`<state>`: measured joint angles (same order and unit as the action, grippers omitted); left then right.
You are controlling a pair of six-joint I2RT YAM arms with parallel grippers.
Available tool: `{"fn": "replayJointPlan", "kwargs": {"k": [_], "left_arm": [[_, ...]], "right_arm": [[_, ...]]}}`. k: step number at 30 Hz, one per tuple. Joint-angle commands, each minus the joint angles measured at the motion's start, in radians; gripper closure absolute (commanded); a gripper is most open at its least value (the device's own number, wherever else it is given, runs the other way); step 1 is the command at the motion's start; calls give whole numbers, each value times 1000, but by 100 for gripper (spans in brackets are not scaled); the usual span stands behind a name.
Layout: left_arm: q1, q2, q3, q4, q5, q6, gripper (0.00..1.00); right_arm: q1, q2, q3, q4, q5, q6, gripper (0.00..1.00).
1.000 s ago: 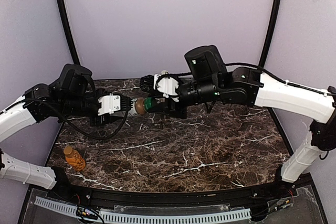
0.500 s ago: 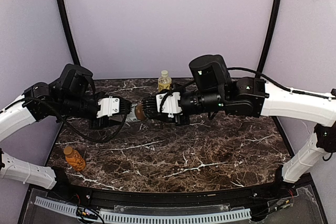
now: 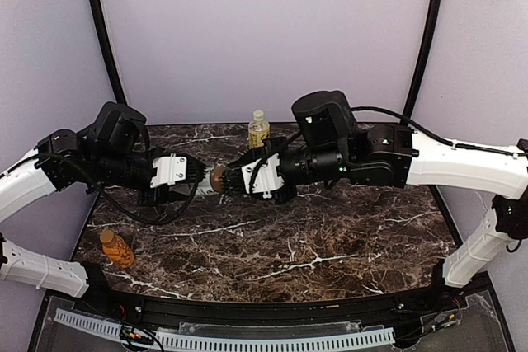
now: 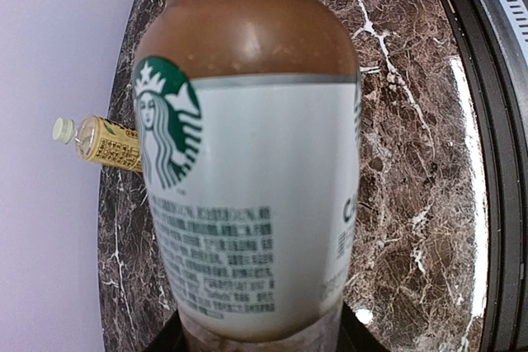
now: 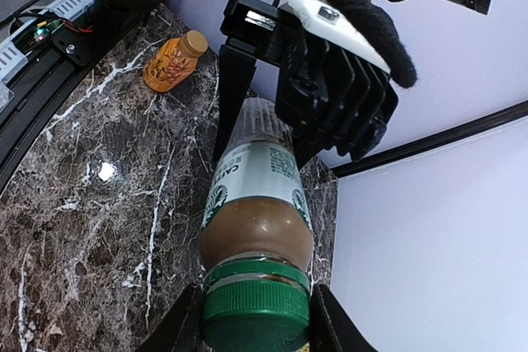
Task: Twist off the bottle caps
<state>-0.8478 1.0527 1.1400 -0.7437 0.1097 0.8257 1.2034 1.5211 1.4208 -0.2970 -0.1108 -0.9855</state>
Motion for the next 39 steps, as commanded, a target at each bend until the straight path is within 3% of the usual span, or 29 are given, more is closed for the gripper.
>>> {"fn": "replayJointPlan", "kwargs": {"k": [1,3,10,16,21,23,24,30,34,39], "left_arm": [[-15,-14,15,43,135,-10,81],[-15,-17,14,43,134,-10,82],[-16,-26,7,32,122,-2,82],[-16,-31,-1,31,105,6,82],[-15,-29,-2,35,88,12,82],[-15,-31,-7,48,68,13,82],[-16,-32,-10,68,48,13,82],[-16,-37,-43,163,-52,26,82],[-16,-37,-52,198,-83,19,82],[-16,-40,-50,215,-97,15,82]], "right_arm": [[21,47,20,67,28,-62,100],[23,46,21,71,28,-61,98],[26,28,-2,107,46,-53,57],[27,-2,-25,120,40,-17,33],[34,-25,-35,131,36,40,21],[35,-43,-34,134,16,107,7],[35,-53,-29,134,2,159,2],[27,-77,70,142,17,582,1],[-31,-69,152,102,50,982,1],[-156,-95,97,61,-7,1447,1]]}}
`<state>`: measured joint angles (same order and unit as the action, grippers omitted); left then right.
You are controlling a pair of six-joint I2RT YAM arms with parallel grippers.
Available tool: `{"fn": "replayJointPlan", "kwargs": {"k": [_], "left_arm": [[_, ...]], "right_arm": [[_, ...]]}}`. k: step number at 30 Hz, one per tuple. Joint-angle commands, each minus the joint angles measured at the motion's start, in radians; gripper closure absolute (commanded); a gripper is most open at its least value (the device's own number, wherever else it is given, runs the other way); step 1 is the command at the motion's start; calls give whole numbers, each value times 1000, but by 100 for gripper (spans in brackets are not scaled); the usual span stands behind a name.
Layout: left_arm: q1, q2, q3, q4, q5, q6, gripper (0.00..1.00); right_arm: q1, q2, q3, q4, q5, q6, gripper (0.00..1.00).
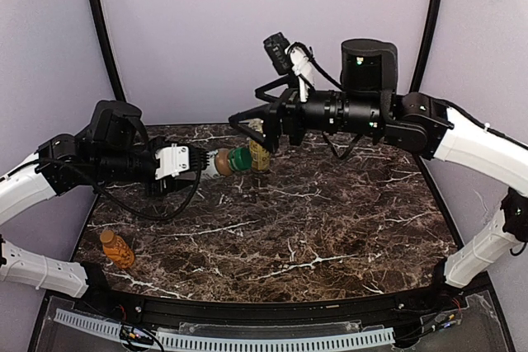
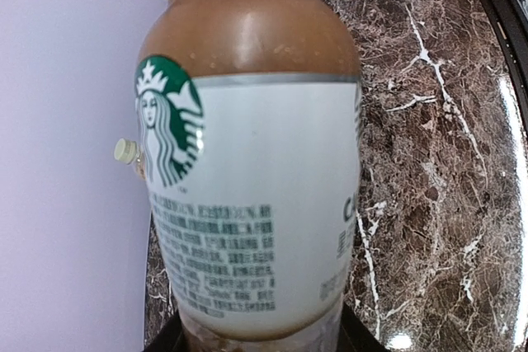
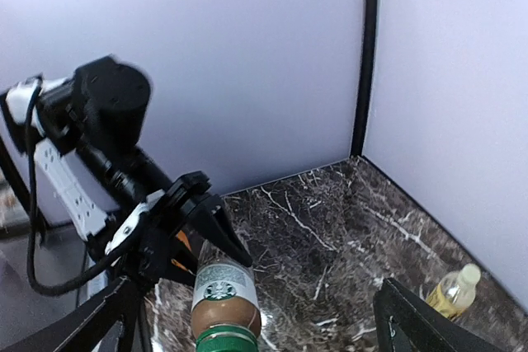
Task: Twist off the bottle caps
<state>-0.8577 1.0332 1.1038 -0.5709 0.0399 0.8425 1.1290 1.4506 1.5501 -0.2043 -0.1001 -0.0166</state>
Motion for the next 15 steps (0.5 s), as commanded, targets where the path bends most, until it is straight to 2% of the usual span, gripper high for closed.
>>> {"fn": "replayJointPlan", "kwargs": {"k": [1,8,15], "left_arm": [[-5,-22,-14,42,-28,-2,82],[-6,-29,-28,56,-28,2,81],[-6,-31,-32,60,-58,5,81]], "right_arm": [[-93,-30,-48,-34,-29,517,1],[-91,8,-89,-31,-145,596,1],[-65,24,-105,-16,-122,605,2]]}}
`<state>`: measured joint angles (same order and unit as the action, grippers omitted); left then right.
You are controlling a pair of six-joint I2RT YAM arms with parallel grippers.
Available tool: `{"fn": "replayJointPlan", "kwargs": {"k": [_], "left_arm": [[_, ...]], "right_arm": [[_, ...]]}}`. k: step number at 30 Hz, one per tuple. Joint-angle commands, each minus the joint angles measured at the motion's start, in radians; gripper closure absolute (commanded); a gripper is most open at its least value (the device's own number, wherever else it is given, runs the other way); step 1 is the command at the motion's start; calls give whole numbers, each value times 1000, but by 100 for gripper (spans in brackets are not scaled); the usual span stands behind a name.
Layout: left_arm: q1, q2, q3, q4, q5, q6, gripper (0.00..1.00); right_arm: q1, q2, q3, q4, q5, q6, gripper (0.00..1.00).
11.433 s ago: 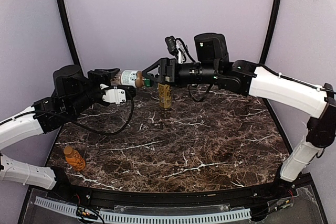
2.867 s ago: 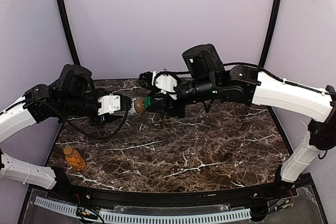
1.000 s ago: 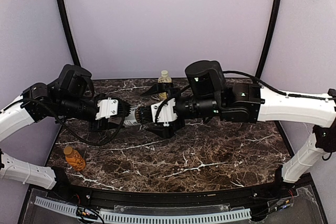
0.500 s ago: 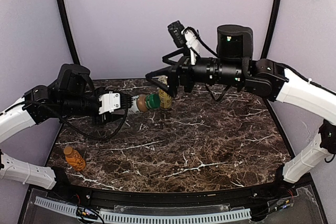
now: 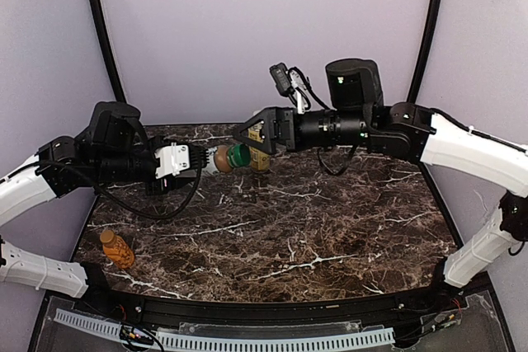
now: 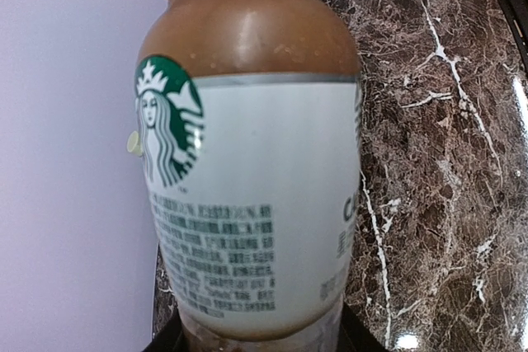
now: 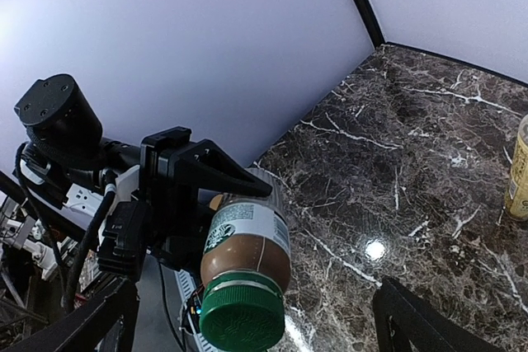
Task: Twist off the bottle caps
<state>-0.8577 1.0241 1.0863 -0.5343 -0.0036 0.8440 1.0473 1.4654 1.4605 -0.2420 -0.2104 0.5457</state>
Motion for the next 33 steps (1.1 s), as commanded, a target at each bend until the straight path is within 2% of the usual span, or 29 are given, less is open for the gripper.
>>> {"fn": "replayJointPlan", "kwargs": {"k": [1,7,15,20,24,27,30,33], "left_arm": [[-6,-22,-15,23,-17,4,81],[-6,-21,-16,32,-20,7,81],[-5,-15,-15,34,-20,10,81],[-5,-13,-12,39,-22,12,81],[-5,-12,-13,39,-24,14,81],[-5,-13,-15,42,-25,18,81],[-5,-15,-18,41,-26,23,81],[-5,-20,-29,39,-32,27,81]], "right_arm": [[20,15,-14,20,-12,44,3],[27,48,-12,9,-26,57,8],[29,58,-6,9,-42,46,33],[29,70,-8,10,-57,53,34],[30,73,-9,10,-66,54,41],[31,70,-9,10,-65,51,53],[31,64,-12,10,-61,42,70],[26,50,-16,-12,-48,22,92]]}}
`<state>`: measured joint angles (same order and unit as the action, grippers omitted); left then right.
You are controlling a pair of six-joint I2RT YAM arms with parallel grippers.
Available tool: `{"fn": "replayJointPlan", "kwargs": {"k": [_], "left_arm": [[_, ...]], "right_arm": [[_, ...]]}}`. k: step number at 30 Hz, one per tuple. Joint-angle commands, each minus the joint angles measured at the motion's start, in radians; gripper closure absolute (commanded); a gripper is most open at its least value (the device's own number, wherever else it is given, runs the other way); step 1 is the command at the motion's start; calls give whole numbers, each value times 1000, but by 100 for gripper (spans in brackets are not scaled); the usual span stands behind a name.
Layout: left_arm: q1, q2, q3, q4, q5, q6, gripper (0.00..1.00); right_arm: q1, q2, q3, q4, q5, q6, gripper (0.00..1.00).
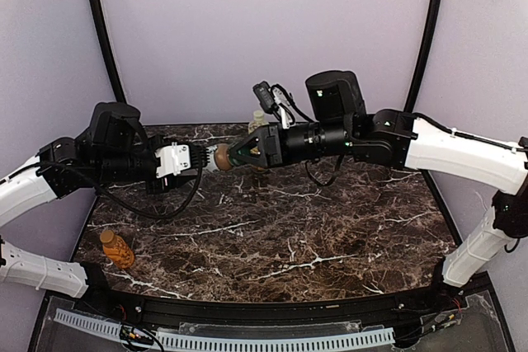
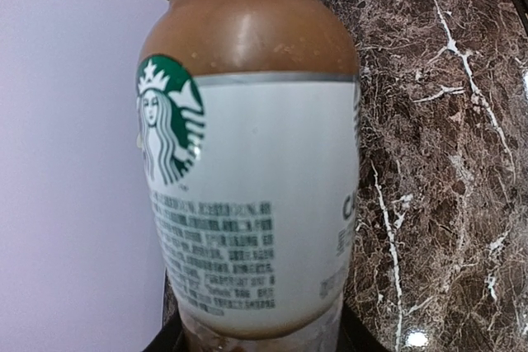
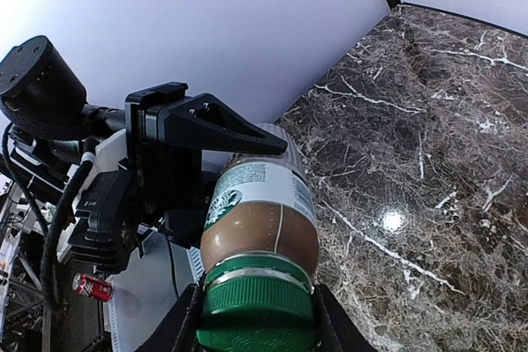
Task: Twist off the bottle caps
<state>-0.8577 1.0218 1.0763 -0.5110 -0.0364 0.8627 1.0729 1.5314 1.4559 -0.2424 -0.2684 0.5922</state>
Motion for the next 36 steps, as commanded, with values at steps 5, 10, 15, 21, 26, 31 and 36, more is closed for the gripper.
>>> {"fn": "replayJointPlan", "kwargs": {"k": [5,10,15,21,26,31,36], "left_arm": [[-5,-41,-49,14,-10,16,81],[-5,-60,-82,18,-19,19,81],[-5,-67,-94,25,-14,21,82],[-6,-62,-89,23,-10,36,85],[-5,-57,-76,-3,22,8,88],[-6,-34,-37,-93,166,-49,91],[-5,-22,-4,-154,246,-93,92]], "right_arm": [[-39,-94,-64,-20,6,-55,100],[-98,-171,-112,-20,-53,-72,100],[-126,-190,-121,-17,-79,-77,100],[-125,-142,-109,41,-187,-85,100],[-81,-148,-109,81,-215,-308,100],[-14,-134,-55,47,-229,-714,100],[-7,-88,20,-25,-259,-1007,100]]}}
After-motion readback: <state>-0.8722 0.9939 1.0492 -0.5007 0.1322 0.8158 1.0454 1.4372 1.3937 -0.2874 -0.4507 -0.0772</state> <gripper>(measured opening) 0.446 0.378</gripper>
